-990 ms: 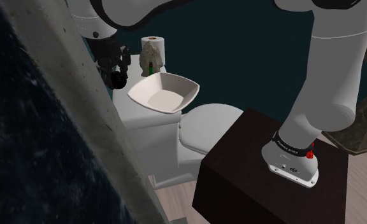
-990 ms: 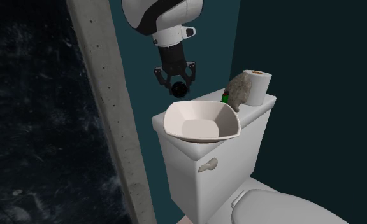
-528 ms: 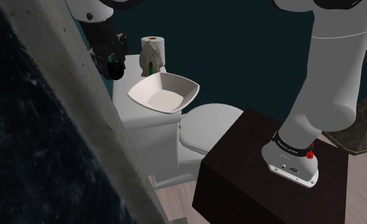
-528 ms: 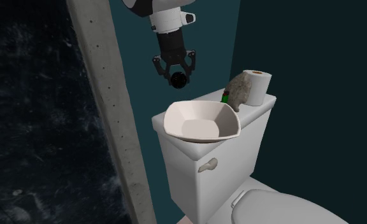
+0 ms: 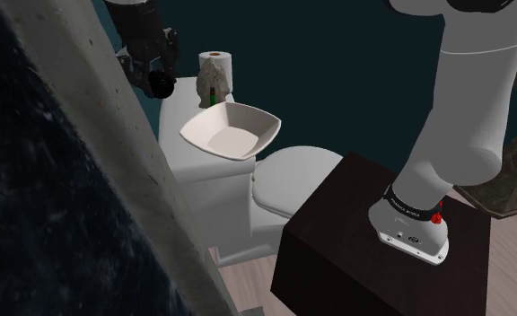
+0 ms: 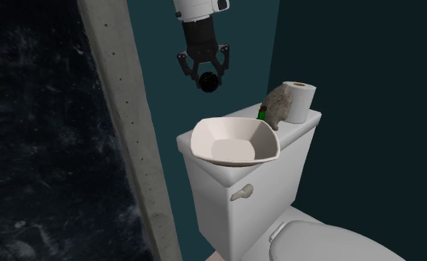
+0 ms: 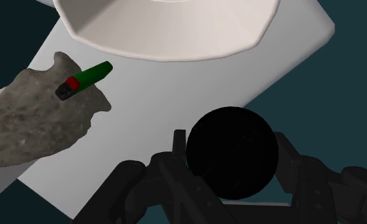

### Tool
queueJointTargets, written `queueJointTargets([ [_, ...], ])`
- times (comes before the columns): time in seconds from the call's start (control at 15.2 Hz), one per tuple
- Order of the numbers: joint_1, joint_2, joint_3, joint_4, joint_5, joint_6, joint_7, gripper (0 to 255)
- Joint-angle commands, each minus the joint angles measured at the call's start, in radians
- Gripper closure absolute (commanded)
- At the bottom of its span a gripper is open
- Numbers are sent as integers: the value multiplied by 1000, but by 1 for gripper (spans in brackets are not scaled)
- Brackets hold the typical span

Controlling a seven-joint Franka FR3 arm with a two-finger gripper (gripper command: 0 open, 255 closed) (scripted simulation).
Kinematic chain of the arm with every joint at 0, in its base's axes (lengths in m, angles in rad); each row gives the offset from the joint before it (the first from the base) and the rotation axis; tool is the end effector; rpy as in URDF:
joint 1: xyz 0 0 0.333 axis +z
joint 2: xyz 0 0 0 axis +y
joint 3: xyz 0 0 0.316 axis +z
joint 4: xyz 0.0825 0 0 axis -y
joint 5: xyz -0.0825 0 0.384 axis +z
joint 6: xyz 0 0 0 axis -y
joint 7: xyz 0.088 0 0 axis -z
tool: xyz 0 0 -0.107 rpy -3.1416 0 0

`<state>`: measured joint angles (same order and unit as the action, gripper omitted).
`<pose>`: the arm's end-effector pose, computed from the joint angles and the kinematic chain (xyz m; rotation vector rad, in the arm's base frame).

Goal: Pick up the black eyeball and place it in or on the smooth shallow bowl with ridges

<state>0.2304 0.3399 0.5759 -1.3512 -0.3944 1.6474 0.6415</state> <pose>0.5169 0.3975 0.5589 2.9705 0.2471 0.2174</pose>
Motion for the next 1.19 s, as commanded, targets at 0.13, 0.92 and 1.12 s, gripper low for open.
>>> queueJointTargets([
  [0.13, -83, -190, 12, -229, 98, 75, -35, 255],
  [0.92, -128, -584, -49, -680, 307, 218, -165, 255],
  [1.12, -128, -580, -46, -717, 304, 257, -157, 255],
])
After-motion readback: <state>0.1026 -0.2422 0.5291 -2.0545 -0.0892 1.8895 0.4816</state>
